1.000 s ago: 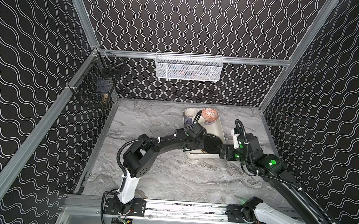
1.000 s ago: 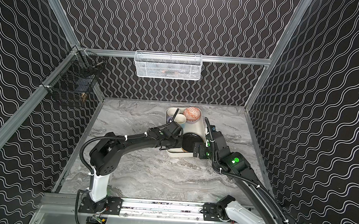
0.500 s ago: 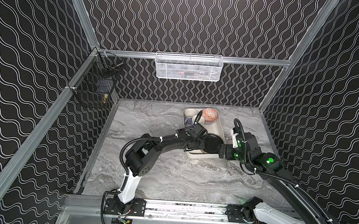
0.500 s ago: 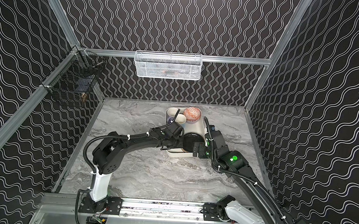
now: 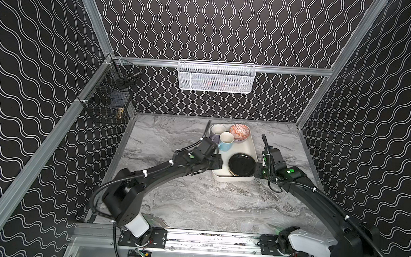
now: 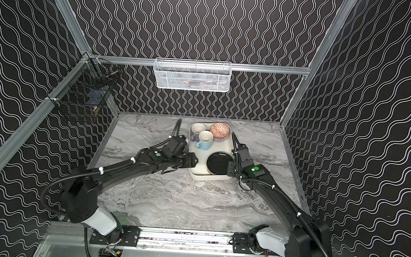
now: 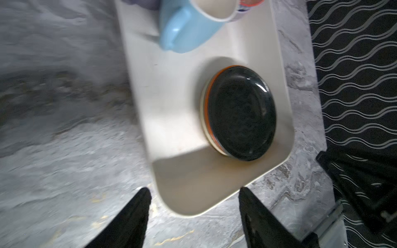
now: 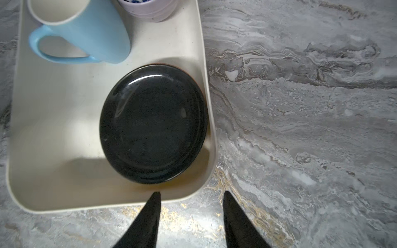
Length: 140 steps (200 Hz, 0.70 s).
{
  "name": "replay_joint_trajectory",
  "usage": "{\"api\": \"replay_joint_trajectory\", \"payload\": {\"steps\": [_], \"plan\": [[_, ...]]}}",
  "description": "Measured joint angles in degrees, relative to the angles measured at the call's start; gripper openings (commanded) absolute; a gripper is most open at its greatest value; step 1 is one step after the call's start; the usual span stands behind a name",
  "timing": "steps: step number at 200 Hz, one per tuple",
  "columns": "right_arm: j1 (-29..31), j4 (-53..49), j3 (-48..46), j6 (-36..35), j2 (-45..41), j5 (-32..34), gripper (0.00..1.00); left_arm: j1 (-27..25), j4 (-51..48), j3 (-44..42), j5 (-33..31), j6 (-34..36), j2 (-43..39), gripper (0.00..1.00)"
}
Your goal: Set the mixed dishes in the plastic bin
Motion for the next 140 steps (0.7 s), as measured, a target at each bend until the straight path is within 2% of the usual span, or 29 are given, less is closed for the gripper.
{"api": "replay_joint_trajectory", "payload": {"steps": [25, 50, 66, 120, 140], "plan": [[-1.3, 2.6, 0.3, 0.2, 4.9, -0.6, 0.43, 4.1, 0.0, -7.6, 0.2, 0.0, -6.0, 0.69], [-2.4, 4.1, 1.1, 0.3, 9.1, -0.7, 0.41, 6.7, 0.4, -10.9, 1.7, 0.2, -8.2, 0.69], [-3.3, 5.0, 1.8, 0.3, 11.3, -0.6, 0.38, 7.5, 1.0, -11.1, 2.7, 0.5, -8.0, 0.69], [-4.5, 5.7, 3.0, -0.2, 16.1, -2.1, 0.19, 8.2, 5.8, -10.5, 6.5, 1.3, -2.5, 0.68], [-4.6, 5.7, 3.0, -0.2, 16.1, -2.8, 0.17, 8.2, 7.3, -9.2, 8.0, 1.2, -0.2, 0.68]]}}
